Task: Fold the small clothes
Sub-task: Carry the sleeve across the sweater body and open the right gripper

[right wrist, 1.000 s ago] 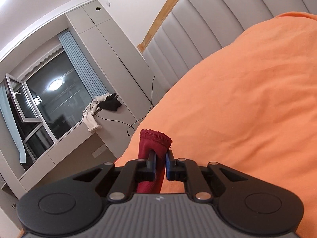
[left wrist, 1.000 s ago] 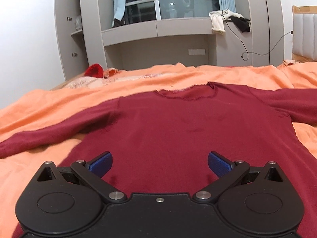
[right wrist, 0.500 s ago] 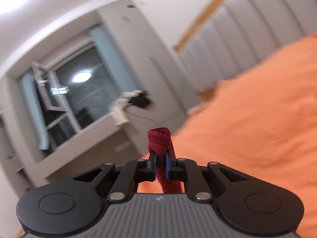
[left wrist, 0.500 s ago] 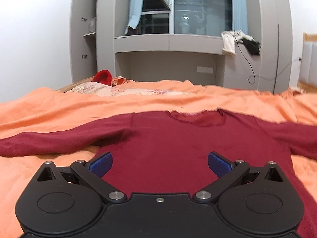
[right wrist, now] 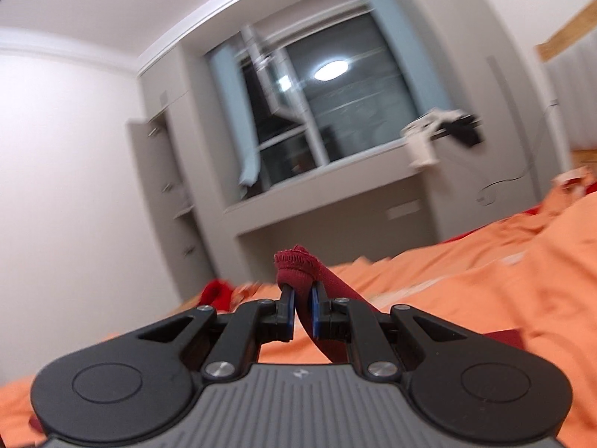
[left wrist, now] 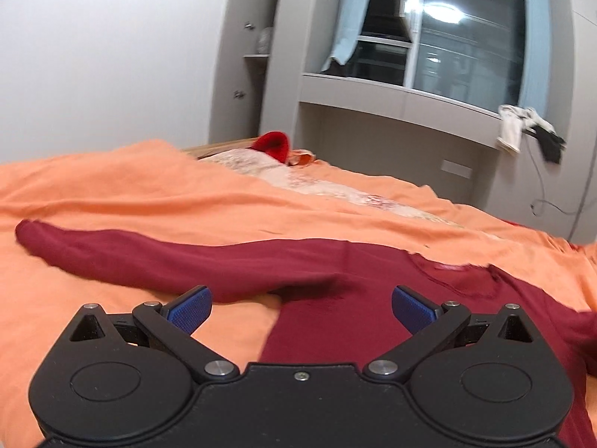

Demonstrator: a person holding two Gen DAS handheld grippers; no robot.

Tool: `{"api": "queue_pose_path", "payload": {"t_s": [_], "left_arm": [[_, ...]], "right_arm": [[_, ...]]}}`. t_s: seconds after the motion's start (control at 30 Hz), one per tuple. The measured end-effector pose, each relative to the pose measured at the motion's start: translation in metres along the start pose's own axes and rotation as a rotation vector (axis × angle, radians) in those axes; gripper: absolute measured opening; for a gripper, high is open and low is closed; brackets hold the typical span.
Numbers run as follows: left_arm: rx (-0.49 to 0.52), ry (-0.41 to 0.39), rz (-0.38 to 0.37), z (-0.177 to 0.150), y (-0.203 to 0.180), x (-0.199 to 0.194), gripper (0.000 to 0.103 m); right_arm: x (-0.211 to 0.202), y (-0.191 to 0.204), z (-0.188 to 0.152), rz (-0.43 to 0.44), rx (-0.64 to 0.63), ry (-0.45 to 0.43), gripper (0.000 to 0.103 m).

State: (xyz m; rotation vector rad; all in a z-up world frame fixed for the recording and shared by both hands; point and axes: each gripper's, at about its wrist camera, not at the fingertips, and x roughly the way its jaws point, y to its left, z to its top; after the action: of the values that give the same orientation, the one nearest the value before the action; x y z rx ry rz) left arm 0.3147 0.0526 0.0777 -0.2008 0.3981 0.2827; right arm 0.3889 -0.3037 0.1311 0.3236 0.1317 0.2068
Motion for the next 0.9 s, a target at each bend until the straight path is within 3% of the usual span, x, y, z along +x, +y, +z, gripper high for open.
{"api": "queue_pose_path", "payload": {"t_s": [0.27, 0.47, 0.57, 0.63, 0.7, 0.77, 0.83, 0.9], "left_arm": [[-0.097, 0.023, 0.046, 0.010, 0.031, 0.006, 0.102], [-0.100, 0.028, 0.041, 0.010, 0.034, 0.010, 0.103], [-0.080, 0.027, 0.032, 0.007, 0.028, 0.012, 0.102], [-0.066, 0.027, 0.024, 0.006, 0.025, 0.013, 0.102], [-0.056, 0.029, 0.011, 0.004, 0.023, 0.014, 0.103], [-0.047, 0.033, -0.007, 0.002, 0.019, 0.015, 0.103], [-0.023, 0.043, -0.045, -0.001, 0.011, 0.018, 0.103], [0.011, 0.048, -0.074, -0.006, 0.002, 0.020, 0.103]], "right_arm": [[0.040, 0.067, -0.074, 0.127, -0.076, 0.251, 0.010], [0.028, 0.096, -0.122, 0.156, -0.175, 0.413, 0.011], [0.015, 0.104, -0.136, 0.172, -0.205, 0.476, 0.018], [0.004, 0.103, -0.143, 0.194, -0.196, 0.506, 0.042], [-0.006, 0.096, -0.141, 0.213, -0.187, 0.522, 0.059], [-0.019, 0.087, -0.136, 0.225, -0.187, 0.530, 0.066], [-0.028, 0.074, -0.129, 0.219, -0.180, 0.526, 0.081], [-0.036, 0.060, -0.122, 0.206, -0.175, 0.509, 0.090]]}}
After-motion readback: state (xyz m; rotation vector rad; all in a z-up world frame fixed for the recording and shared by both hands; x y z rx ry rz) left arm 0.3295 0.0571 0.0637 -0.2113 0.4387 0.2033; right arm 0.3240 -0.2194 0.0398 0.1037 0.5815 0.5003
